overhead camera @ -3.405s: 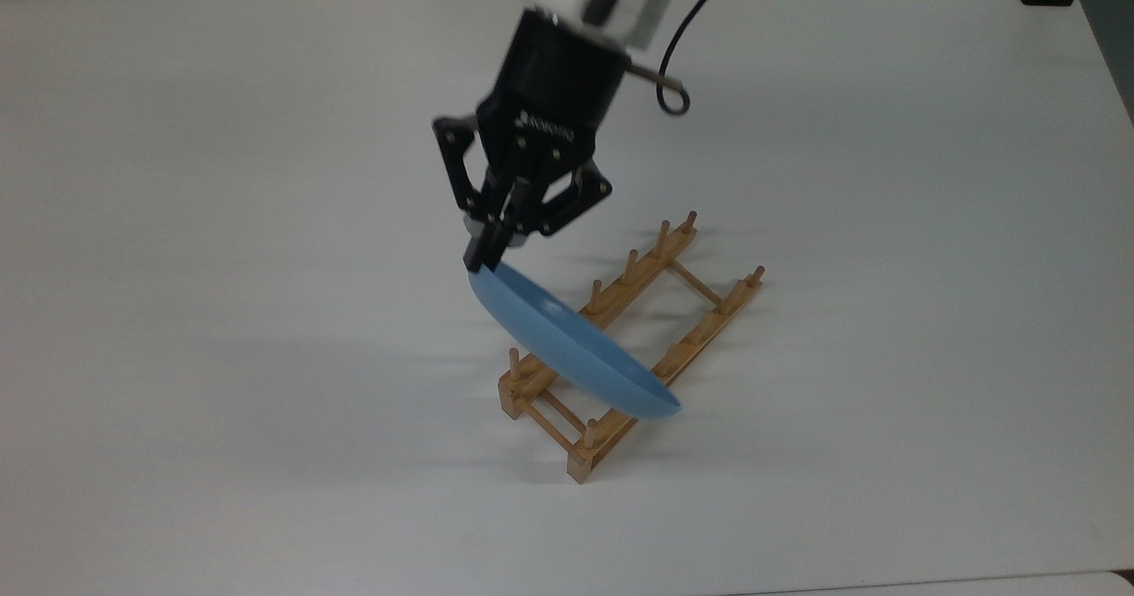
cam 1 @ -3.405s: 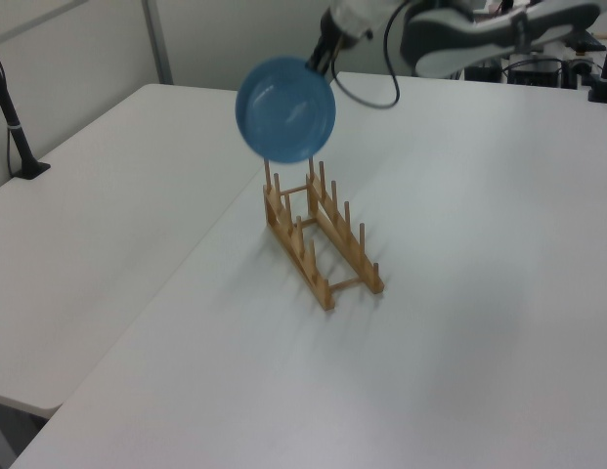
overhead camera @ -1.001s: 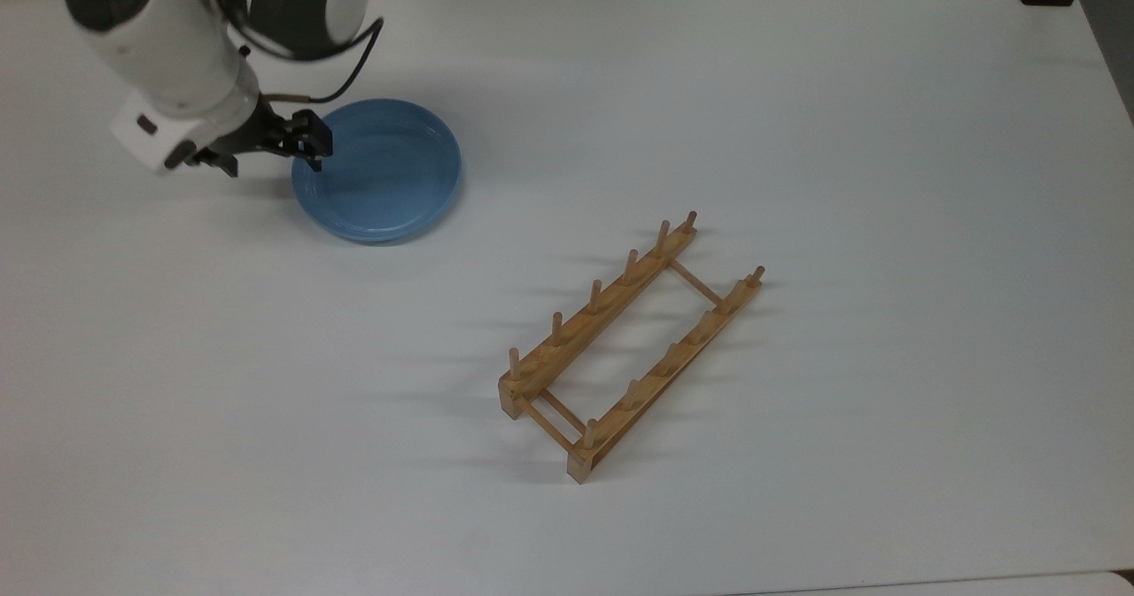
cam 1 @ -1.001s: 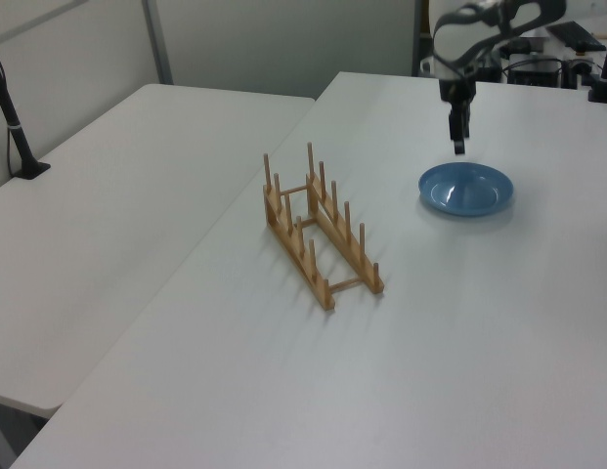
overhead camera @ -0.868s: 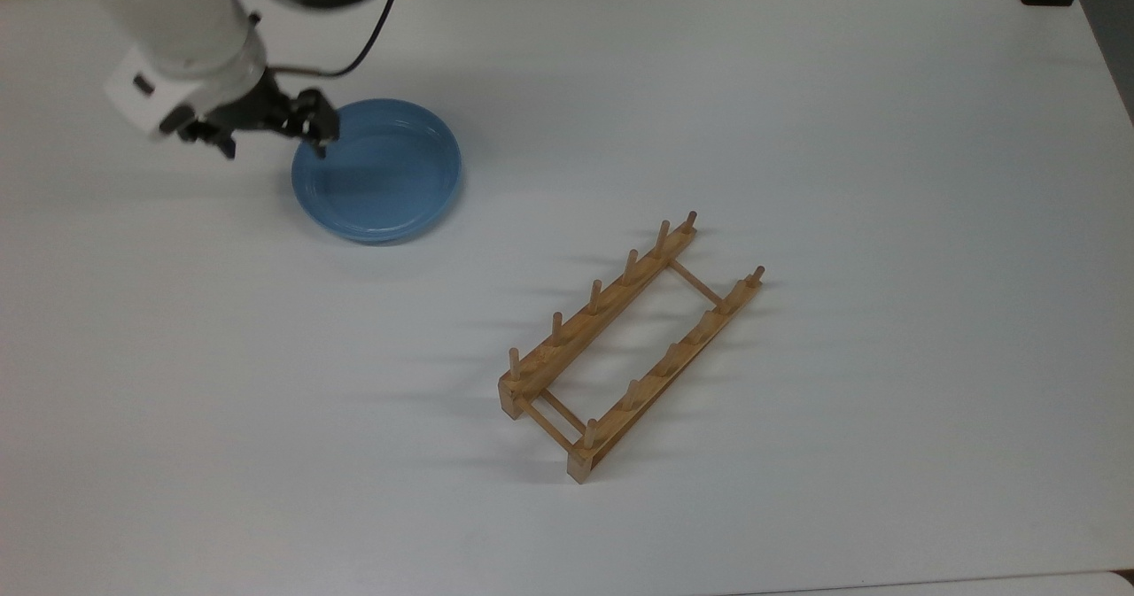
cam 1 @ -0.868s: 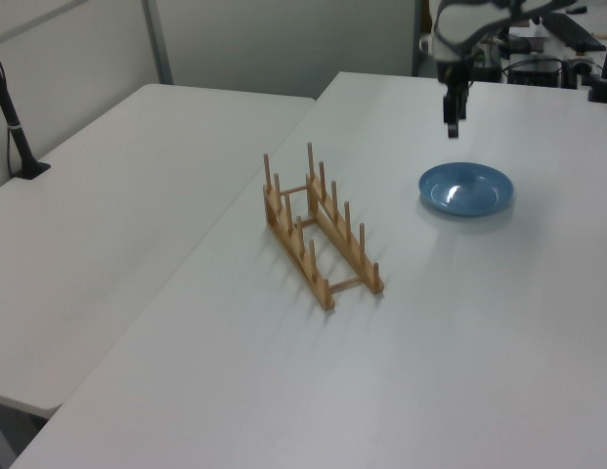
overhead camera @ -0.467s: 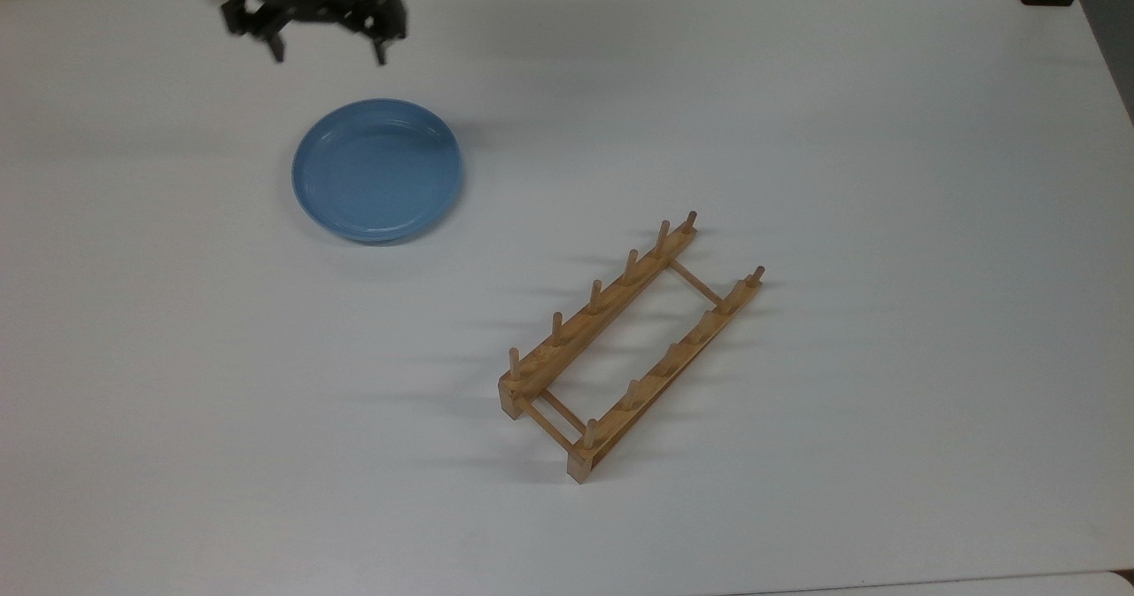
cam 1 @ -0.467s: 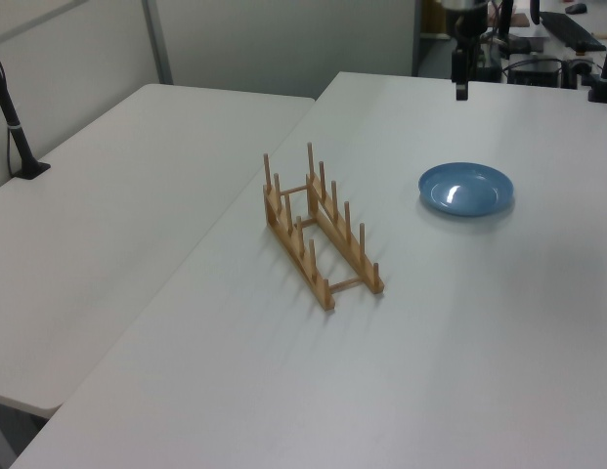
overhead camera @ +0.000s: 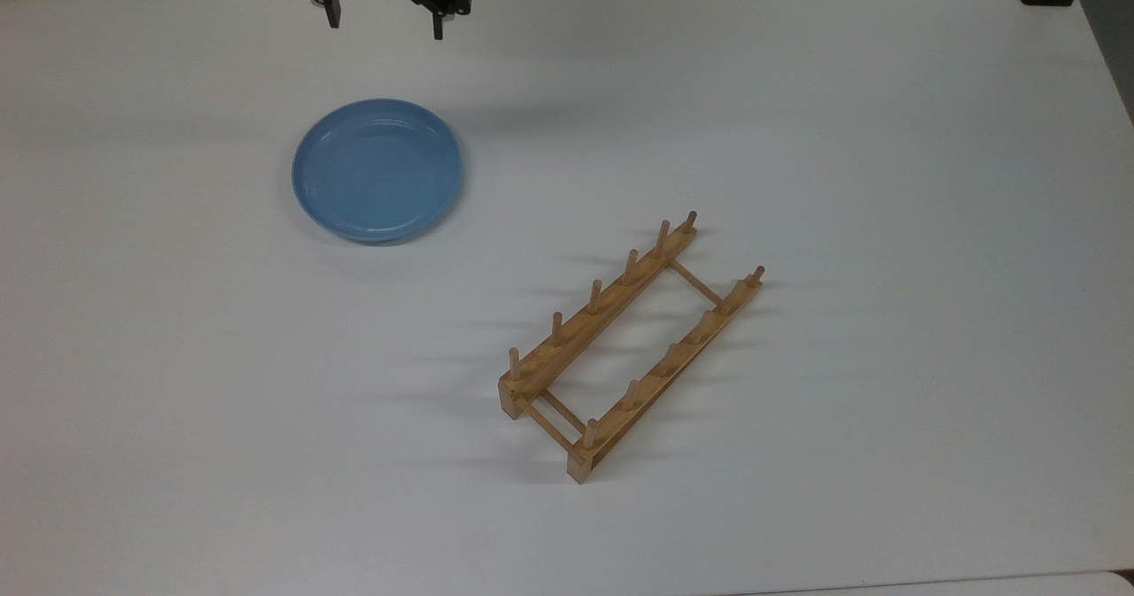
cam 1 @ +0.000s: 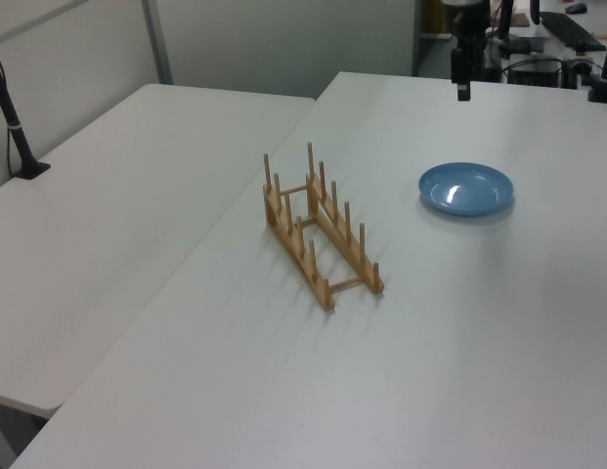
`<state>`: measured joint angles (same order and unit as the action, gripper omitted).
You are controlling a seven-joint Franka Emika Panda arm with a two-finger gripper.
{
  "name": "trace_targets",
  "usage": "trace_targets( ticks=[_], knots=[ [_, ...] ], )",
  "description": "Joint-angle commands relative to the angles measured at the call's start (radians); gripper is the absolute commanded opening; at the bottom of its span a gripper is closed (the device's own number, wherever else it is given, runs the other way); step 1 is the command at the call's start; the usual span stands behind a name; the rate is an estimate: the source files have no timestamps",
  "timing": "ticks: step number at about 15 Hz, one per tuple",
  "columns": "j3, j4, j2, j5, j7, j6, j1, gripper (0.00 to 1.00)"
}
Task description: Pick plate from plate rack
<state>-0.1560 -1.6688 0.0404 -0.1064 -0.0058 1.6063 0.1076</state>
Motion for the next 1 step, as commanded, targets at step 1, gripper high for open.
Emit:
trace_targets(
  ticks=[1],
  knots=[
    [-0.002,-0.005,-0.017,-0.013,0.05,0.014,-0.002,1.0]
  ],
)
